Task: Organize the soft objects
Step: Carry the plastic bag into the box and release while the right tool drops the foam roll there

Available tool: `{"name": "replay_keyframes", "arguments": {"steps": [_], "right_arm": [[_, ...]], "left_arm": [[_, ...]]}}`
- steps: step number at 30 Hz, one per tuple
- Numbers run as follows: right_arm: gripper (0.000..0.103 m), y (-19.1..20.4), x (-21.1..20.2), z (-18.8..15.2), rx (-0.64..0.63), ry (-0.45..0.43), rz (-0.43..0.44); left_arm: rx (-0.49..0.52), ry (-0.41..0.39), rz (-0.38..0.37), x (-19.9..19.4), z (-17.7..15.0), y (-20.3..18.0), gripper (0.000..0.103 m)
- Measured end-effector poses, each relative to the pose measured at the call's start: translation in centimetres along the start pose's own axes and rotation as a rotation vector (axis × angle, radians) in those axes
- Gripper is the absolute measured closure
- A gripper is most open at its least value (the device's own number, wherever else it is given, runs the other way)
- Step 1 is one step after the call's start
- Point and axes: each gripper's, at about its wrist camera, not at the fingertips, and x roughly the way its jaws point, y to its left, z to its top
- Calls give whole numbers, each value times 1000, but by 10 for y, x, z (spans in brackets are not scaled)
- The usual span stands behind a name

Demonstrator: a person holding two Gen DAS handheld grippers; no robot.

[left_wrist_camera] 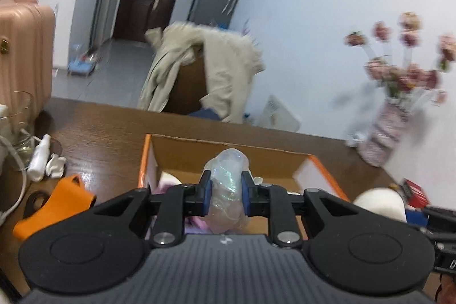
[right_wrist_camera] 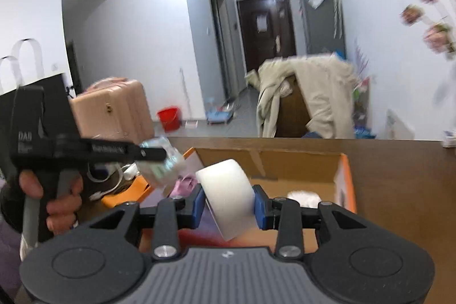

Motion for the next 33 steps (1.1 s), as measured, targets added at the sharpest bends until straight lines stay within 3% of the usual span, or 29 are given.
{"name": "replay_keyframes", "arguments": {"steps": [5, 6, 7, 9, 11, 13, 15, 21, 28, 33], "right_arm": [[68, -32, 139, 49, 63, 203, -29], [68, -37, 161, 51, 81, 232, -38], [66, -42, 183, 53, 93, 255, -47], [60, -45, 208, 49, 117, 270, -43], [57, -52, 220, 48, 159, 264, 21], [48, -55, 223, 48, 173, 253, 43], [46, -56, 223, 53, 169, 238, 32], [45, -47, 180, 71, 138, 166, 16], [32, -23, 46, 83, 65, 23, -8], [23, -2, -60, 51, -18, -100, -29]], "left_arm": [[-27, 111, 86, 96, 16, 21, 77], [-32, 126, 95, 107, 16, 24, 72], [-30, 139, 99, 118, 15, 25, 57], [-46, 135, 102, 123, 16, 28, 47], [-34, 81, 103, 116, 20, 29, 45], [-47, 57, 109, 110, 22, 37, 33], [-69, 43, 87, 101, 25, 42, 32], [-49, -2, 94, 56, 36, 32, 31], [43, -128, 71, -49, 39, -5, 24], [114, -214, 99, -134, -3, -26, 24]]}}
